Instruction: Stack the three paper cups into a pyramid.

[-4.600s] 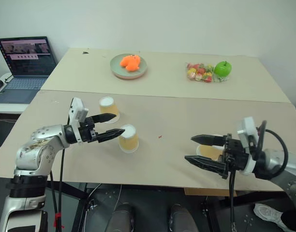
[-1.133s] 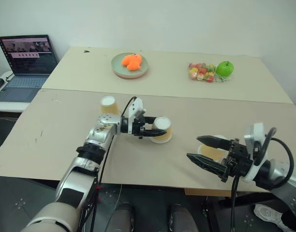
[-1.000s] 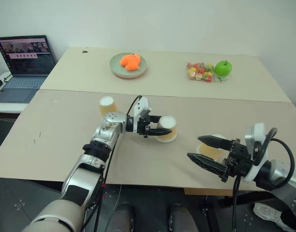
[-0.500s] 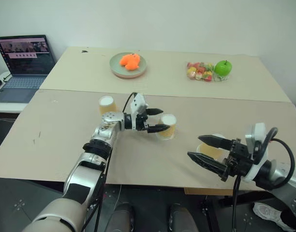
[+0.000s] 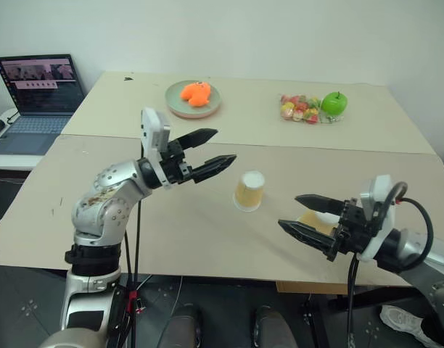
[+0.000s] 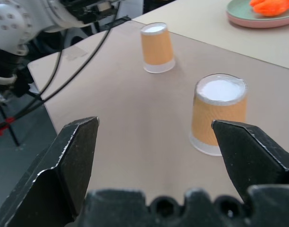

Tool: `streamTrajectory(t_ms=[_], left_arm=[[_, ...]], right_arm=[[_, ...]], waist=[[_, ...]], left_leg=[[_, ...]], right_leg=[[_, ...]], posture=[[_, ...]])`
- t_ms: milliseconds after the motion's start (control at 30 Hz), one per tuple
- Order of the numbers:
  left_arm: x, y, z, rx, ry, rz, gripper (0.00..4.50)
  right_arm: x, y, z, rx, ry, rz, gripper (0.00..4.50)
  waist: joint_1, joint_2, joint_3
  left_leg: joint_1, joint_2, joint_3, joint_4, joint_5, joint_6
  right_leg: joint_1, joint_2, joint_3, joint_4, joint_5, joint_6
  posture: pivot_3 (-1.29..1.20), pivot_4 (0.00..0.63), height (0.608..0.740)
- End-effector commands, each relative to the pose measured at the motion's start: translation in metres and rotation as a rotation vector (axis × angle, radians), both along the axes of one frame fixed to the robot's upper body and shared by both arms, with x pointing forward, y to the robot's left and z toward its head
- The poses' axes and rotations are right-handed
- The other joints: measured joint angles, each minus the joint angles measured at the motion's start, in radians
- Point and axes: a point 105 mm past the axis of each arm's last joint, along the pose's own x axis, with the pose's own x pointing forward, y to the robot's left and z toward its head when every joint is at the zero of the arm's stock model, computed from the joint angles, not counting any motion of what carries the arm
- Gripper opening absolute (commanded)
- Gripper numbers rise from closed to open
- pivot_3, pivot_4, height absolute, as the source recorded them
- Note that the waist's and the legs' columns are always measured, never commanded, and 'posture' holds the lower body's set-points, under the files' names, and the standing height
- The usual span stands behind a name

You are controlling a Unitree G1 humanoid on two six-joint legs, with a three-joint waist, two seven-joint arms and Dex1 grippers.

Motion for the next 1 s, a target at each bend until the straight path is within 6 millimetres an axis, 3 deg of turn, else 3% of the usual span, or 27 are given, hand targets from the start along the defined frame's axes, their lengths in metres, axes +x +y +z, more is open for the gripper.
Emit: streamTrajectory(t_ms=[33,267,567,1000], left_arm=[[0.002,0.017,0.005,0.022,-0.048,0.111,4.41],[0.031,0.054,-0.006,0.029,-0.053,0.349,4.41],[0.075,0.091,-0.001,-0.017,-0.102,0.66,4.41],[0.086,0.088,-0.041,0.026,-0.005,0.686,4.41]], right_arm=[[0.001,0.004,0.01,0.005,-0.06,0.025,4.5],[0.005,0.01,0.008,0.013,-0.052,0.067,4.5],[0.006,0.013,0.007,0.022,-0.054,0.08,4.5],[0.0,0.01,0.008,0.042,-0.062,0.046,4.5]], waist=[[0.001,0.0,0.0],[0.002,0.0,0.0],[0.002,0.0,0.0],[0.001,-0.001,0.0]], left_leg=[[0.0,0.0,0.0,0.0,0.0,0.0],[0.0,0.0,0.0,0.0,0.0,0.0],[-0.002,-0.001,0.0,0.0,0.0,0.0],[-0.002,-0.001,0.0,0.0,0.0,0.0]], right_leg=[[0.0,0.0,0.0,0.0,0.0,0.0],[0.0,0.0,0.0,0.0,0.0,0.0],[0.0,0.0,-0.001,-0.001,0.0,0.0],[-0.001,0.0,-0.001,0.0,0.0,0.0]], posture=[[0.0,0.15,0.676],[0.0,0.15,0.676],[0.0,0.15,0.676],[0.0,0.15,0.676]])
